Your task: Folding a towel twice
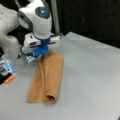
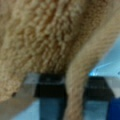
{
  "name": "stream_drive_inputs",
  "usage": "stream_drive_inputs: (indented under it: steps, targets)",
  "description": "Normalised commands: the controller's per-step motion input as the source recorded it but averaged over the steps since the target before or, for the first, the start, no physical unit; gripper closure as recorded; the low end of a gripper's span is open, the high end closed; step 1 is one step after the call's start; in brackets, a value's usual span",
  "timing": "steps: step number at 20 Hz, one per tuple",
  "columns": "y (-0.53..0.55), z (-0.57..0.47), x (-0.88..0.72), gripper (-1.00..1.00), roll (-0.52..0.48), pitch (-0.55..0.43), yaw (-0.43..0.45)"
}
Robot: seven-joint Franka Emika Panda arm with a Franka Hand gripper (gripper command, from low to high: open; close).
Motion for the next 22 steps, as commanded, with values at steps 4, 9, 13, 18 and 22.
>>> stream_drive_inputs:
  steps: [4, 9, 13, 18, 22]
  targets:
    - [-0.17, -0.37, -0.37, 1.0, 0.169, -0.361, 0.007]
    - [-0.2, -0.31, -0.47, 1.0, 0.181, -0.353, 0.0]
    - [-0.21, -0.28, -0.61, 1.0, 0.208, -0.356, -0.008]
    - [-0.23, -0.23, -0.85, 1.0, 0.175, -0.35, -0.024]
    - [-0.25, -0.19, -0.99, 1.0, 0.129, -0.389, -0.011]
